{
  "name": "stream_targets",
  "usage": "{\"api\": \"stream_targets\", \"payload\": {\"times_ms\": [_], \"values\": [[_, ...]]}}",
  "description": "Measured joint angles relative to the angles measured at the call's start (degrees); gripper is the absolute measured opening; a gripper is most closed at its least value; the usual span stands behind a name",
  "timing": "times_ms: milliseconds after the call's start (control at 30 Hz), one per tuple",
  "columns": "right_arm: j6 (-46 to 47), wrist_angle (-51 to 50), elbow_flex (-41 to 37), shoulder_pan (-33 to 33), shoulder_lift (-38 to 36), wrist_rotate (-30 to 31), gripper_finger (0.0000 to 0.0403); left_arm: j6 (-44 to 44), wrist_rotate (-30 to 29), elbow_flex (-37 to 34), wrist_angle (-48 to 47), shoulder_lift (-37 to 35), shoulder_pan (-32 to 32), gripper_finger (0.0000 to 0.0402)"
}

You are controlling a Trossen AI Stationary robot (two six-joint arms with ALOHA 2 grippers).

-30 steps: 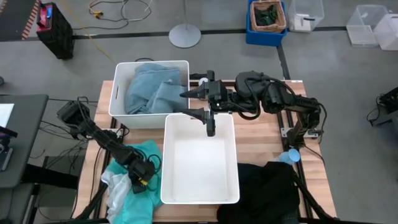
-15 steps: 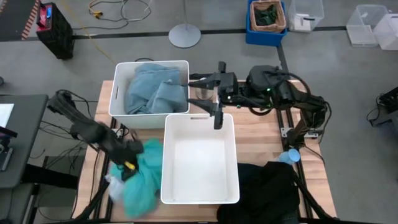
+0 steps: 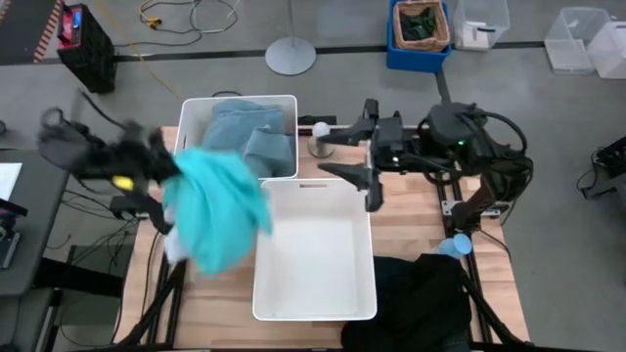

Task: Sort clothes
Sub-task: Put light blue shorts into the top white bin

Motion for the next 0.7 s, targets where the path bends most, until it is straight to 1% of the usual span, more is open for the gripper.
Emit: {"api": "stream_targets", "payload": {"times_ms": [133, 233, 333, 433, 500, 600, 667, 700], "values": [[0.72, -2.22, 0.0, 2.11, -0.94, 0.11, 0.0234, 6.85, -12.02, 4.01, 1.51, -0.15, 0.04, 0.0], [1.84, -5.33, 0.0, 3.85, -1.04, 2.72, 0.0234, 8.56, -20.54, 4.27, -0.11, -0.05, 0.04, 0.0], [3.59, -8.51, 0.0, 5.68, -1.1, 6.08, 0.0234, 6.93, -26.77, 4.2, -5.22, 0.32, 0.04, 0.0], [5.53, -9.71, 0.0, 7.12, -1.18, 8.8, 0.0234, 0.38, -32.31, 4.23, -13.37, 1.07, 0.82, 0.0], [6.5, -9.88, -0.02, 8.24, -1.21, 10.24, 0.0234, -5.43, -33.63, 4.23, -20.37, 2.08, 2.42, 0.0], [6.95, -9.9, -0.01, 9.95, -1.19, 12.32, 0.0234, -15.73, -31.74, 3.51, -30.42, 4.12, 5.85, 0.0], [7.15, -9.88, -0.01, 10.87, -1.19, 13.91, 0.0234, -20.47, -30.34, 1.48, -34.49, 5.22, 8.48, 0.0], [7.17, -9.86, -0.01, 11.28, -1.21, 14.69, 0.0234, -21.26, -29.91, -0.07, -34.44, 5.55, 9.93, 0.0]]}}
